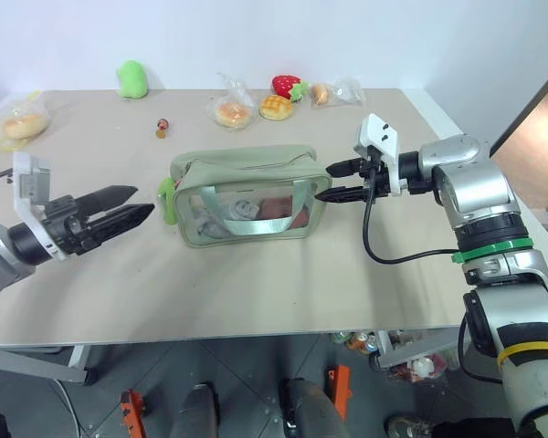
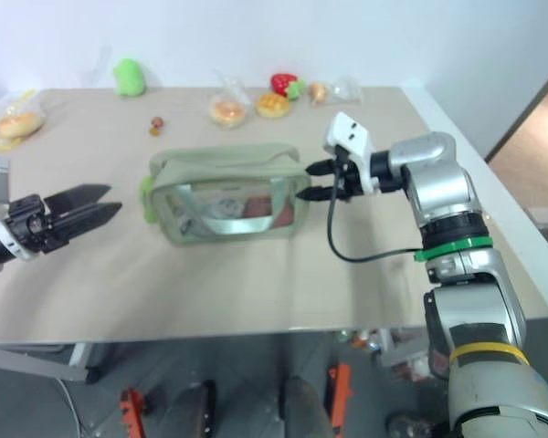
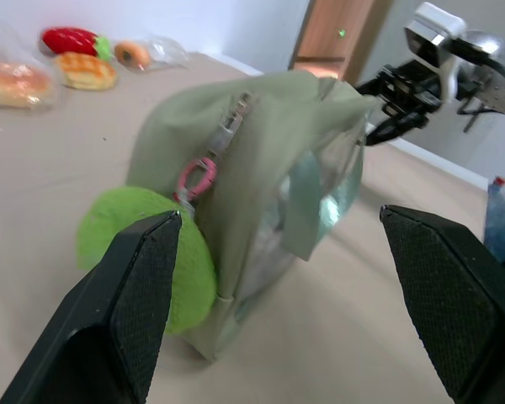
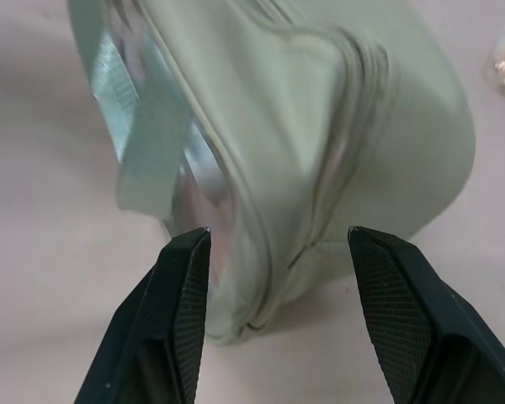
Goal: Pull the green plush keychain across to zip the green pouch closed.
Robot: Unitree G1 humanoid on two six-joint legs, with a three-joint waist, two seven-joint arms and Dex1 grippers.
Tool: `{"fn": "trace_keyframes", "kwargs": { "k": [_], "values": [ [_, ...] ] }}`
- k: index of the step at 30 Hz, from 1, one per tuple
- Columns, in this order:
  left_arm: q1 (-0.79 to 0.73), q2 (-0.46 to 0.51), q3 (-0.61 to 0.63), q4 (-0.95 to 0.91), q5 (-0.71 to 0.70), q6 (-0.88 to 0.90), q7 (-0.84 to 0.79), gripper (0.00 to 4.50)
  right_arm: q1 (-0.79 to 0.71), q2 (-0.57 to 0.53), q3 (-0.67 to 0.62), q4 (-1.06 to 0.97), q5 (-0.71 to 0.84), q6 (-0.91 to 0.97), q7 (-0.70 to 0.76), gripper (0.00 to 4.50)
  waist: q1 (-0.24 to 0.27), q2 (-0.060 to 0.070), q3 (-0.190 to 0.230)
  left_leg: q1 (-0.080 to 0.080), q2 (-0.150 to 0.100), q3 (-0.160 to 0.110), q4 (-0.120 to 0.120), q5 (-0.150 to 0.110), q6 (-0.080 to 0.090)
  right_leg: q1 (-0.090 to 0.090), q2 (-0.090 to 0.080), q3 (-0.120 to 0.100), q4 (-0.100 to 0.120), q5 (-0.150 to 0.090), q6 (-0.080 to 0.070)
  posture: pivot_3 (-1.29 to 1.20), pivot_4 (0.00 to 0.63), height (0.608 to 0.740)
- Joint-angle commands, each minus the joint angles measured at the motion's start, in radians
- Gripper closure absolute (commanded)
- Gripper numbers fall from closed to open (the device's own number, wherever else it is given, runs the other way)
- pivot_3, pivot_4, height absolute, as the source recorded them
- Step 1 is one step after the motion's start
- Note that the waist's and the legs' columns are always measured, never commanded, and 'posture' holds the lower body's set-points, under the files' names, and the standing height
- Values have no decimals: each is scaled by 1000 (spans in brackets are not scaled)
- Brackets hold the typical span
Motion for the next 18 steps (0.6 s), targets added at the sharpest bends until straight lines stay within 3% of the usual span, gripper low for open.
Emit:
{"fn": "trace_keyframes", "kwargs": {
  "k": [1, 5, 13, 18],
  "values": [
    [-49, 4, 9, -78, -71, 21, -5, 565, -24, 0, -18, -10, 1, -20, -1, 1839, 0, 0, 0, 0, 0, 0, 0, 0, 0, 0, 0, 0, 0, 0, 0, 0, 150, 740],
    [-97, 10, -21, -121, -106, 38, -16, 565, -5, 2, -17, -32, 3, -14, 0, 1839, 0, 0, 0, 0, 0, 0, 0, 0, 0, 0, 0, 0, 0, 0, 0, 0, 150, 740],
    [-83, 21, -30, -85, -65, 23, -24, 565, 28, -9, -26, -82, 13, -2, 6, 4297, -1, 0, 0, 1, 0, 0, 0, 0, 0, 1, 1, 1, 0, 0, 0, 0, 150, 740],
    [-80, 8, -10, 25, 10, -25, 1, 565, 35, -8, -26, -93, 14, 9, 2, 4422, -1, 0, 0, 1, 0, 0, 0, 0, 0, 1, 1, 1, 0, 0, 0, 0, 150, 740]
  ]
}}
